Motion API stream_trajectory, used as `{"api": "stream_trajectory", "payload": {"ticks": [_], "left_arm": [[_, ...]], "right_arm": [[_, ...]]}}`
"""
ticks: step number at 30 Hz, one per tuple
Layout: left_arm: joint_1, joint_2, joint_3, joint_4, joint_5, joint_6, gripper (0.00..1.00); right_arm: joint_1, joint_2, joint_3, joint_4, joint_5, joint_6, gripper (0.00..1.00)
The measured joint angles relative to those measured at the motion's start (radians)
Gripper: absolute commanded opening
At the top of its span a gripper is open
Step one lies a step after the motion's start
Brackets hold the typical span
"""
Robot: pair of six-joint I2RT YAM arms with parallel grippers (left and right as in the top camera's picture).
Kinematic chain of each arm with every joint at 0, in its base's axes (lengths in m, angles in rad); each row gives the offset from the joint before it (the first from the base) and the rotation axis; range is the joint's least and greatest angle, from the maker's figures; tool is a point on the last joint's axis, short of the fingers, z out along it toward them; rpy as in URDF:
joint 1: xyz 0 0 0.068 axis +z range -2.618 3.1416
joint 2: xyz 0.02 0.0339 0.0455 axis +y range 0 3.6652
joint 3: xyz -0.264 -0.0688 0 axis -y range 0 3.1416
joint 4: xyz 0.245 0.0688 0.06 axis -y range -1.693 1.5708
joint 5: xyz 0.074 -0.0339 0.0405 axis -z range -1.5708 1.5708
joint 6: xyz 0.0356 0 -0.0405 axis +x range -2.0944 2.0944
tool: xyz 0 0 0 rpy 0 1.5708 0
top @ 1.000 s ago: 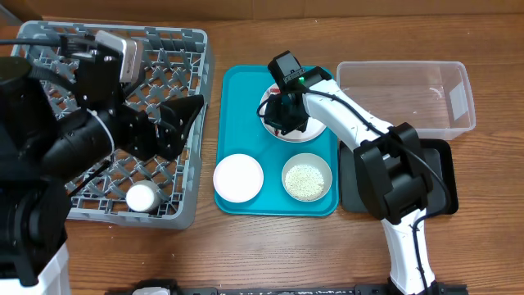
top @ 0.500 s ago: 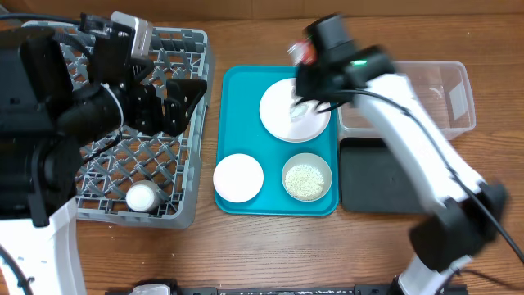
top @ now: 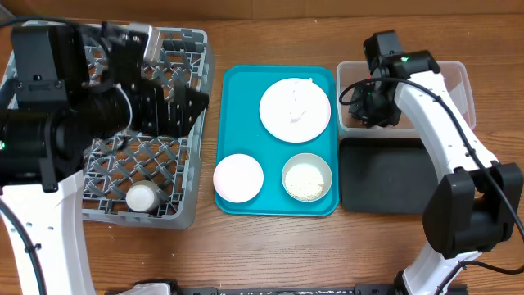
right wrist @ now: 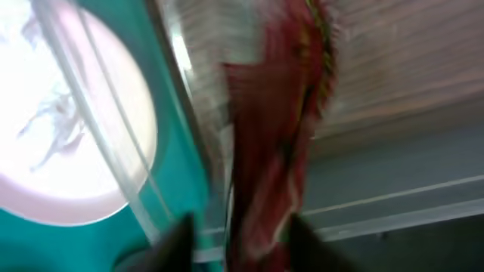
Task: Sort waste into correct bins and load items into the dishwasher
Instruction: 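Carry the wrapper into the clear bin and open the right gripper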
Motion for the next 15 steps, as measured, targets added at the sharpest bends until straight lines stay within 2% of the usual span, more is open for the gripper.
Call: {"api": "stream_trajectory", "payload": {"ticks": [4,6,11,15], "left_arm": [[0.0,-0.064,-0.001,-0.094,-0.12,-0.003,1.0],[0.0,-0.122,-0.001,-0.084,-0.185,-0.021,1.0],[0.0,-0.27,0.001,-0.052,-0.333,-0.048,1.0],[0.0,-0.28,0.005,-0.056,-0.386,-0.052,1.0]], "right_arm": [[0.006,0.0,0.007,0.016,-0.078,-0.039,0.7],[0.022,0.0,0.014,0.045,-0.109,-0.047,0.7],[0.165,0.0,0.024,0.211,-0.165,-0.054,0.7],[0.292,0.0,0.017,0.303,-0.118,-0.052,0.72]]}}
